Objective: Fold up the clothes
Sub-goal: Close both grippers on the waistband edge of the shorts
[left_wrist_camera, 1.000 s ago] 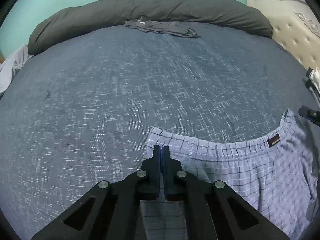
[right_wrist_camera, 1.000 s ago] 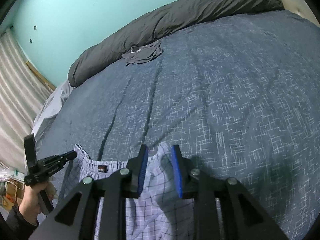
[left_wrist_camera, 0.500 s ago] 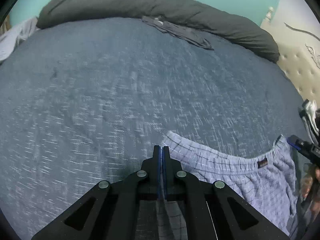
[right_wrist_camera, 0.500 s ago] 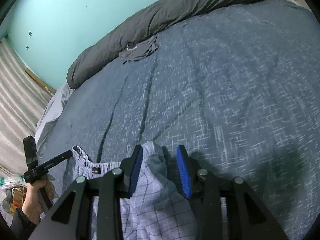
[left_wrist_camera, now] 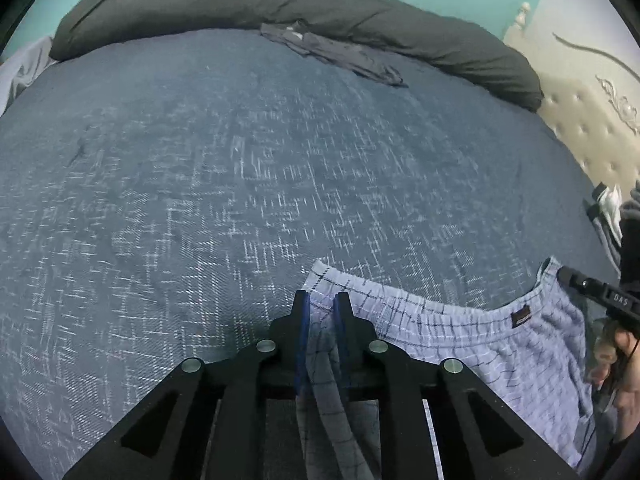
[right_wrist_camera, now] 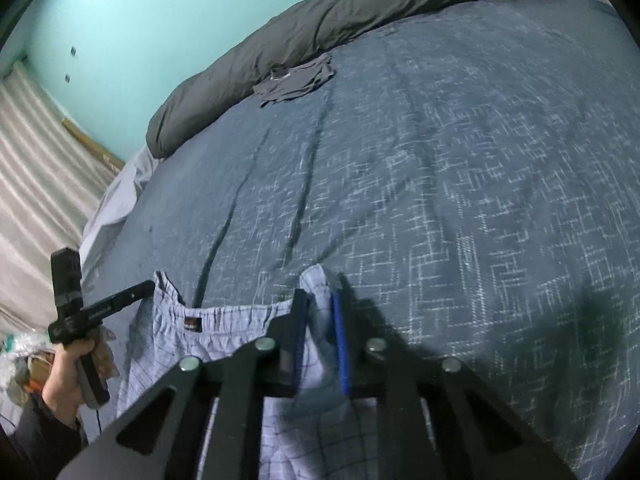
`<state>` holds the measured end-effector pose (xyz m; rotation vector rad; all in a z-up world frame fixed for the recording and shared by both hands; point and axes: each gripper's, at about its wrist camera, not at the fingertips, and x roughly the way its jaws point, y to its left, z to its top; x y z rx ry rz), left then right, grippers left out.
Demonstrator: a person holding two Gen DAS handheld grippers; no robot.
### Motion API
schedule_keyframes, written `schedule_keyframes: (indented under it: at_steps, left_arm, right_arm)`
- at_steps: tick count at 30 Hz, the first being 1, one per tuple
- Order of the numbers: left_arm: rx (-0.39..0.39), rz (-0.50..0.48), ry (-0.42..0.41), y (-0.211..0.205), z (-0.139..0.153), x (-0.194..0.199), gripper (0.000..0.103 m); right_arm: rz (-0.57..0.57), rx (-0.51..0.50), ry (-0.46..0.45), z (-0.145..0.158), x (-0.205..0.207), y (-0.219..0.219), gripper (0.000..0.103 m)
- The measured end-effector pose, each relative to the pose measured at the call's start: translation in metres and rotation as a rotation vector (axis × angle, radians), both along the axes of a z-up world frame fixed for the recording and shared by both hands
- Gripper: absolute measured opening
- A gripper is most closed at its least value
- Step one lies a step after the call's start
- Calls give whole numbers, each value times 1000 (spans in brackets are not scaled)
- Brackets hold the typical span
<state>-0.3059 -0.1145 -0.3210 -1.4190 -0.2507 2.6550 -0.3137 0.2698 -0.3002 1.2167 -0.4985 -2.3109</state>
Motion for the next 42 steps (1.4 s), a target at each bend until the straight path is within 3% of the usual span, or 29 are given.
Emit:
schedule_keyframes:
  at_steps: [2,3,11,18,21,24,29,30,32,33,34,38,40,42]
  left_arm:
    - [-6,-1,5,0,1,0,9]
    - [-15,-1,12,0,3,1,1]
    - [-25,14,58,-4,24,-6,1]
    - [-36,32,56,-4,30,-24,1]
    - [-78,15,28,-1,23,-34,1]
    - [-76,13,20,0,19,-37,1]
    - [-46,33,-10,-7,19,-27,1]
    - [-44,27,-20,-8,19,-25,1]
    - [-29,30,-39,-12,20,-21,4]
    - [-21,32,-48,-14,21,-19,12]
    - [-6,41,-48,-16,22,-18,21]
    - [87,53,-88,-24,16,-21,25]
    - [98,38,-113,-21,9,-23,24]
    - [103,23,-117,-17,6,-23,21]
  right_arm:
    - [-2,12,8,1,0,0,5]
    - [-5,12,19,3,0,1,4]
    - [-44,-15,144,32,4,9,3]
    - [-79,-9,187,44,-14,17,1]
    - [-35,78,180,44,-34,2,1]
    - [-8,99,122,35,-45,-1,1]
    - [-42,37,31,29,-43,15,3]
    - [-37,21,4,26,-45,17,7]
    - [-16,31,-39,22,-48,12,31]
    - [-7,38,-57,21,-49,9,46]
    - [5,29,-72,19,-50,6,46]
    - [53,50,-114,10,-51,-4,44]
    - [73,77,-132,5,-50,-9,20]
    - [75,86,-109,7,-46,-8,9]
